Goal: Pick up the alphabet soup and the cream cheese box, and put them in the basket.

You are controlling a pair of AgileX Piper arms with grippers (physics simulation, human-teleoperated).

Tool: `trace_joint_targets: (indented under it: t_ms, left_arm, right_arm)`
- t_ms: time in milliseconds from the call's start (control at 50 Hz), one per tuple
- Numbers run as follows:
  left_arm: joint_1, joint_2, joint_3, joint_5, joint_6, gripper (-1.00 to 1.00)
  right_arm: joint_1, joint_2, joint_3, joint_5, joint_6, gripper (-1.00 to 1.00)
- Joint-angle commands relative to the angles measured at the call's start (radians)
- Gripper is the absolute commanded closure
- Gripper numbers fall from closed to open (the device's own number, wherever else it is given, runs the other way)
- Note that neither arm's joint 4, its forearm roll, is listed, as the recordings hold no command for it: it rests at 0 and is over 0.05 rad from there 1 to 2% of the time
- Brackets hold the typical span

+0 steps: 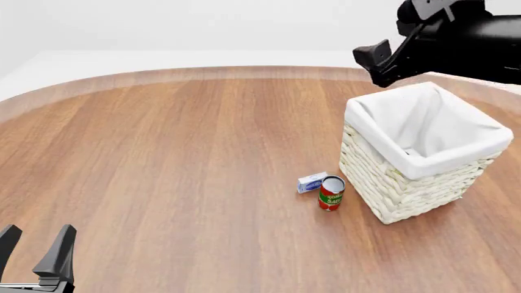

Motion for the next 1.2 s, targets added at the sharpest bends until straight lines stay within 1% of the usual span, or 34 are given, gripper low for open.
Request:
trace_joint_targets:
  t_ms: [20,40,100,120,180,220,260,280,320,360,380,420,460,540,580,600,640,700,720,740,800,840,880,900,940,960,1020,1120,1200]
  left_arm:
    - [0.000,0.000,0.000,0.000,0.000,-1.00]
    - [0.000,0.000,0.000,0.000,0.000,-1.00]
    - [0.000,0.000,0.000,0.000,0.000,-1.00]
    - [0.000,0.000,0.000,0.000,0.000,-1.00]
    - [0.000,0.000,0.000,0.000,0.000,-1.00]
    - [0.000,0.000,0.000,0.000,0.000,-1.00]
    - [0.000,0.000,0.000,0.000,0.000,-1.00]
    - [0.000,0.000,0.000,0.000,0.000,-1.00]
    - [0.000,0.000,0.000,0.000,0.000,-1.00]
    - [0.000,0.000,0.000,0.000,0.000,-1.00]
    - [0.000,0.000,0.000,0.000,0.000,-1.00]
    - [0.000,0.000,0.000,0.000,0.000,-1.00]
    - [0.000,0.000,0.000,0.000,0.000,-1.00]
    - [0.000,0.000,0.000,0.000,0.000,-1.00]
    - [0.000,0.000,0.000,0.000,0.000,-1.00]
    - [0.000,0.000,0.000,0.000,0.000,-1.00]
    - [0.000,0.000,0.000,0.000,0.000,-1.00]
    - [0.000,0.000,0.000,0.000,0.000,-1.00]
    - [0.000,0.000,0.000,0.000,0.000,-1.00]
    - [0.000,0.000,0.000,0.000,0.000,-1.00]
    - [0.000,0.000,0.000,0.000,0.000,-1.00]
    - [0.000,0.000,0.000,0.000,0.000,-1.00]
    - [0.000,0.000,0.000,0.000,0.000,-1.00]
    - [0.000,0.000,0.000,0.000,0.000,-1.00]
    - [0.000,0.000,0.000,0.000,0.000,-1.00]
    - [0.000,0.000,0.000,0.000,0.000,-1.00]
    - [0.000,0.000,0.000,0.000,0.000,-1.00]
    - [0.000,0.000,0.000,0.000,0.000,-1.00]
    - [0.000,0.000,0.000,0.000,0.000,-1.00]
  right_arm:
    - [0.076,0.068,-0.084,0.088,-0.088,-1.00]
    - [0.085,0.076,-0.084,0.093,-0.098,-1.00]
    - [0.114,0.100,-0.106,0.113,-0.103,-1.00]
    - [0.123,0.107,-0.110,0.118,-0.114,-1.00]
    - [0.138,0.126,-0.128,0.133,-0.121,-1.00]
    - [0.142,0.139,-0.130,0.140,-0.141,-1.00]
    - [0.147,0.148,-0.142,0.150,-0.143,-1.00]
    - [0.150,0.155,-0.147,0.156,-0.155,-1.00]
    - [0.160,0.165,-0.164,0.172,-0.150,-1.00]
    - [0.175,0.177,-0.166,0.190,-0.165,-1.00]
    - [0.191,0.178,-0.170,0.198,-0.154,-1.00]
    - [0.177,0.193,-0.175,0.201,-0.170,-1.00]
    - [0.175,0.211,-0.198,0.216,-0.162,-1.00]
    - [0.204,0.227,-0.210,0.259,-0.171,-1.00]
    - [0.202,0.247,-0.227,0.270,-0.186,-1.00]
    - [0.201,0.257,-0.240,0.275,-0.183,-1.00]
    - [0.203,0.270,-0.241,0.281,-0.195,-1.00]
    - [0.212,0.289,-0.252,0.292,-0.179,-1.00]
    - [0.231,0.290,-0.251,0.301,-0.163,-1.00]
    - [0.244,0.288,-0.237,0.303,-0.166,-1.00]
    - [0.237,0.296,-0.232,0.296,-0.174,-1.00]
    - [0.238,0.308,-0.230,0.301,-0.184,-1.00]
    - [0.246,0.316,-0.239,0.311,-0.181,-1.00]
    - [0.244,0.320,-0.237,0.311,-0.193,-1.00]
    - [0.241,0.329,-0.248,0.316,-0.194,-1.00]
    - [0.238,0.332,-0.247,0.316,-0.204,-1.00]
    - [0.251,0.335,-0.249,0.330,-0.206,-1.00]
    - [0.249,0.350,-0.280,0.347,-0.217,-1.00]
    - [0.242,0.355,-0.266,0.345,-0.239,-1.00]
